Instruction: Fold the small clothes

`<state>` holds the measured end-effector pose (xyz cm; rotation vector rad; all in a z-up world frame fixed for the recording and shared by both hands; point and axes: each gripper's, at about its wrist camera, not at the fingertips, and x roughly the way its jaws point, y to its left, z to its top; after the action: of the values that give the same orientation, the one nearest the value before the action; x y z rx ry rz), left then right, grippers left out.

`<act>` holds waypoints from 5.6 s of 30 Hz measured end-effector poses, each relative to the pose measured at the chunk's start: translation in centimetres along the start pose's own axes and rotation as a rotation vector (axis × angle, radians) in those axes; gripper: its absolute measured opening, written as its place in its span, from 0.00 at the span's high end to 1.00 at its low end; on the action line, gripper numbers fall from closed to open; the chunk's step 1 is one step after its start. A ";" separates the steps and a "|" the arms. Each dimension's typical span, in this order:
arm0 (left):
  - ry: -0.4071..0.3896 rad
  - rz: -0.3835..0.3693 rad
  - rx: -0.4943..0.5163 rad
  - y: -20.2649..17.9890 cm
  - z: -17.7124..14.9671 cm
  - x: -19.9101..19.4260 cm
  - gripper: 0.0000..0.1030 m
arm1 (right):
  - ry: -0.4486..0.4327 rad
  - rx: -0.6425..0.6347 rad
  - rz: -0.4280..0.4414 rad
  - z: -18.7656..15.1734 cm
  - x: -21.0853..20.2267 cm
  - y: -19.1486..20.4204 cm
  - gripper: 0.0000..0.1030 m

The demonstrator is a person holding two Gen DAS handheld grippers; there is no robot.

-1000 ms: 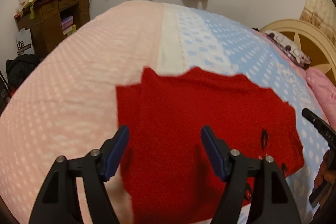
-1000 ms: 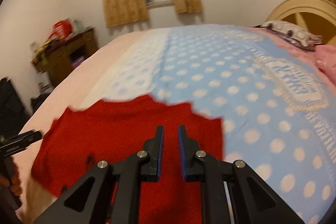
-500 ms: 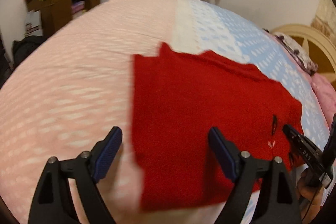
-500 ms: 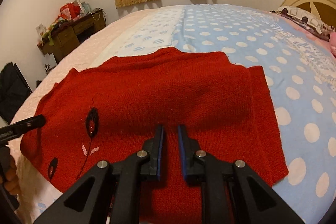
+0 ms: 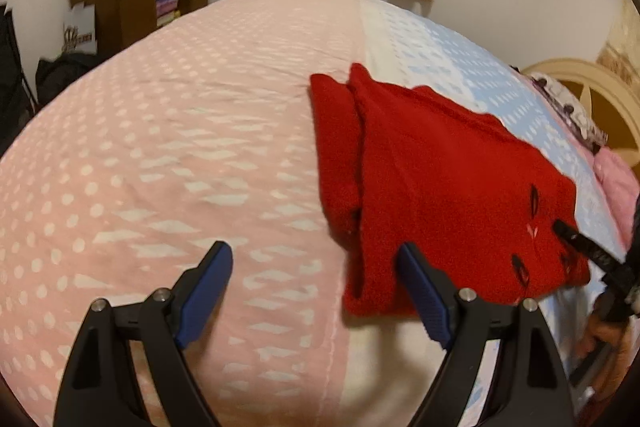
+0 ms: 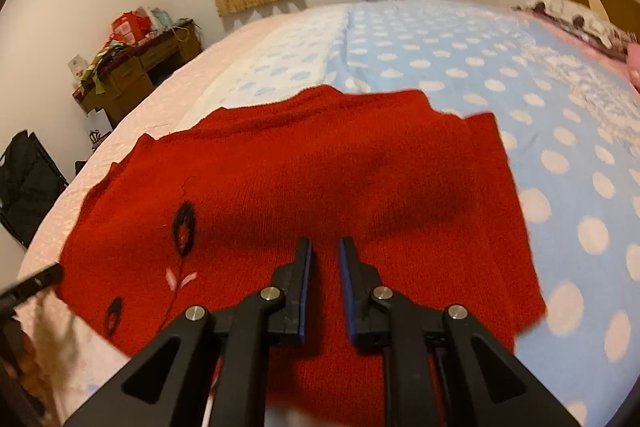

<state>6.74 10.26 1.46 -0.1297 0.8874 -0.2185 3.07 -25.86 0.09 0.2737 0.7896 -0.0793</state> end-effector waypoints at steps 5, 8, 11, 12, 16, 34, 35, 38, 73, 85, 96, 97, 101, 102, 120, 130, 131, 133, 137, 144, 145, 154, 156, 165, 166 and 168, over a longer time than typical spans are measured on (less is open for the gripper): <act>-0.009 0.029 0.038 -0.5 -0.4 0.2 0.14 | 0.021 -0.039 -0.035 -1.9 -2.1 1.0 0.86; -0.018 0.027 0.029 -0.5 -0.4 0.4 0.11 | -0.033 -0.020 0.004 -1.4 -3.5 1.8 0.86; -0.023 0.050 0.029 -1.0 -0.4 0.6 0.09 | -0.092 -0.052 0.055 0.3 -3.8 4.7 0.86; -0.021 0.051 0.029 -1.2 -0.4 0.6 0.09 | -0.099 -0.059 0.081 1.0 -3.2 5.9 0.86; -0.008 0.013 0.017 -1.2 -0.3 0.3 0.09 | -0.043 -0.065 0.110 1.7 1.4 9.1 0.86; -0.001 0.049 0.003 -2.0 -0.3 0.8 0.00 | -0.094 -0.046 0.115 -0.6 3.9 9.4 0.86; 0.004 0.049 0.003 -2.2 -0.3 0.9 0.00 | -0.094 -0.042 0.120 -0.7 3.9 9.3 0.86; 0.016 0.055 0.009 -2.7 -0.3 1.1 0.00 | -0.096 -0.037 0.123 -0.7 3.9 9.2 0.86; -0.082 -0.253 -0.250 -1.6 -0.8 2.0 0.54 | 0.138 -0.170 0.357 6.3 6.6 20.3 0.18; -0.119 -0.248 -0.246 -2.3 -1.1 2.1 0.59 | 0.297 -0.625 0.191 5.4 14.8 30.3 0.18; -0.093 -0.268 -0.224 -3.6 -1.3 1.5 0.81 | 0.265 -0.505 0.216 7.0 14.0 26.7 0.83; -0.094 -0.265 -0.203 -4.0 -1.1 1.2 0.83 | 0.265 -0.463 0.242 7.4 13.7 25.9 0.84; -0.138 -0.235 -0.115 -5.8 -0.2 -0.7 0.83 | 0.227 -0.298 0.353 9.1 11.6 22.8 0.85; -0.146 -0.239 -0.104 -6.3 0.1 -1.1 0.83 | 0.211 -0.259 0.383 9.8 10.7 21.8 0.85; -0.131 -0.413 0.311 -25.1 0.1 -2.5 0.83 | 0.017 -0.062 0.296 15.1 -1.9 -2.0 0.86; -0.028 -0.356 0.424 -27.1 -1.5 2.0 0.83 | 0.062 0.059 0.179 10.4 1.5 -11.0 0.86; -0.033 -0.344 0.437 -27.3 -1.1 2.3 0.82 | 0.056 0.069 0.172 10.1 1.9 -11.1 0.86; -0.039 -0.342 0.459 -27.0 -1.0 1.9 0.74 | 0.041 0.097 0.159 9.0 2.8 -11.3 0.84; -0.021 -0.374 0.517 -27.6 -2.3 -0.6 0.33 | 0.009 0.174 0.110 8.2 3.0 -12.2 0.54; -0.077 -0.386 0.478 -21.3 -3.0 -4.5 0.04 | -0.134 0.415 0.217 6.7 -5.1 -16.8 0.48; -0.079 -0.364 0.458 -20.0 -2.5 -3.9 0.04 | -0.134 0.376 0.229 6.1 -6.3 -16.0 0.48; 0.030 -0.201 0.135 -10.6 -2.0 -2.0 0.05 | -0.102 -0.116 0.041 -0.2 -9.9 -2.9 0.91; 0.014 -0.146 0.145 -10.1 -2.0 -2.3 0.05 | -0.070 -0.119 0.057 -1.2 -8.7 -2.1 0.91; 0.002 0.051 0.169 -8.2 -2.5 -1.1 0.05 | -0.041 -0.099 -0.013 -5.1 -5.6 -3.0 0.91; 0.010 0.059 0.158 -7.8 -2.6 -0.8 0.05 | -0.044 -0.098 -0.017 -5.2 -5.6 -2.9 0.91; 0.019 0.072 0.147 -7.4 -3.0 -0.3 0.05 | -0.049 -0.103 -0.030 -5.3 -5.7 -2.7 0.91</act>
<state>3.25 3.09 1.35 0.0414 0.8906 -0.2171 -5.08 -27.18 -0.04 0.1617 0.7471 -0.0725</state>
